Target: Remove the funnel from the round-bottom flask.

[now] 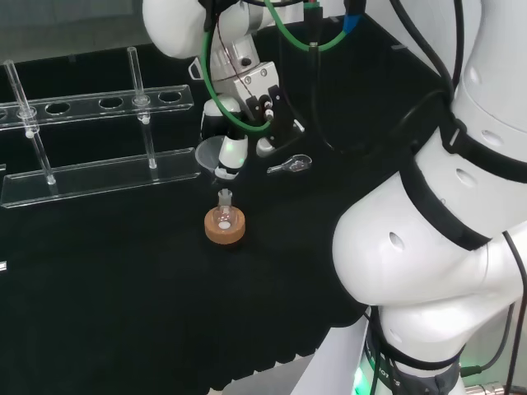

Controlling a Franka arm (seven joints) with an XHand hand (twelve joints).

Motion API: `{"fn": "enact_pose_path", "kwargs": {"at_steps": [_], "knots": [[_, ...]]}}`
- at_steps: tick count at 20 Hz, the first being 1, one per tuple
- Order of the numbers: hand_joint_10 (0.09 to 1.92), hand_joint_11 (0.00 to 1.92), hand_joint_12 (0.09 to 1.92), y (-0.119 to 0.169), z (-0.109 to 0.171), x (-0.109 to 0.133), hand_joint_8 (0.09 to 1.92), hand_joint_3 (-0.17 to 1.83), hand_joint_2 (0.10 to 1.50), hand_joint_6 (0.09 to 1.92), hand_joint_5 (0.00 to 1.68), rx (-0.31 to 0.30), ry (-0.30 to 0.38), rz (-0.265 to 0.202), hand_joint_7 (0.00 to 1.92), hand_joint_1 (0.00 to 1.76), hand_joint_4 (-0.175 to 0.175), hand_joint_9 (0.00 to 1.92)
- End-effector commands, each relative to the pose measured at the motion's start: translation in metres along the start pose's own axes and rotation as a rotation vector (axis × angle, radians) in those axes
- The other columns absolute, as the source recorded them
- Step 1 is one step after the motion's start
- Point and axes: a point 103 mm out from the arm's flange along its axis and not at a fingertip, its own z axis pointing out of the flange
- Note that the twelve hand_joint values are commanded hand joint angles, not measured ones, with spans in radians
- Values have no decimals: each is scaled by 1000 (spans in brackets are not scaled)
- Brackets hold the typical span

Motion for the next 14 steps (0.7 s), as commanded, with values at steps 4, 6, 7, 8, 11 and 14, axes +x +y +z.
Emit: {"fn": "enact_pose_path", "kwargs": {"at_steps": [4, 6, 7, 8, 11, 14], "knots": [[508, 311, 1343, -11, -13, -1, 645, 741, 405, 87, 702, -36, 13, -8, 831, 947, -46, 801], [507, 314, 1342, -13, -18, -1, 645, 743, 405, 87, 702, -48, 14, -9, 831, 948, -46, 803], [506, 315, 1342, -15, -20, -1, 645, 744, 404, 87, 702, -54, 15, -10, 831, 947, -46, 803], [505, 317, 1341, -16, -23, -2, 644, 745, 404, 87, 701, -61, 19, -11, 832, 947, -46, 804], [504, 320, 1339, -21, -31, -2, 644, 748, 405, 87, 701, -76, 22, -13, 832, 947, -46, 806], [503, 324, 1338, -25, -42, 1, 643, 750, 405, 87, 702, -93, 17, -21, 833, 946, -47, 808]]}}
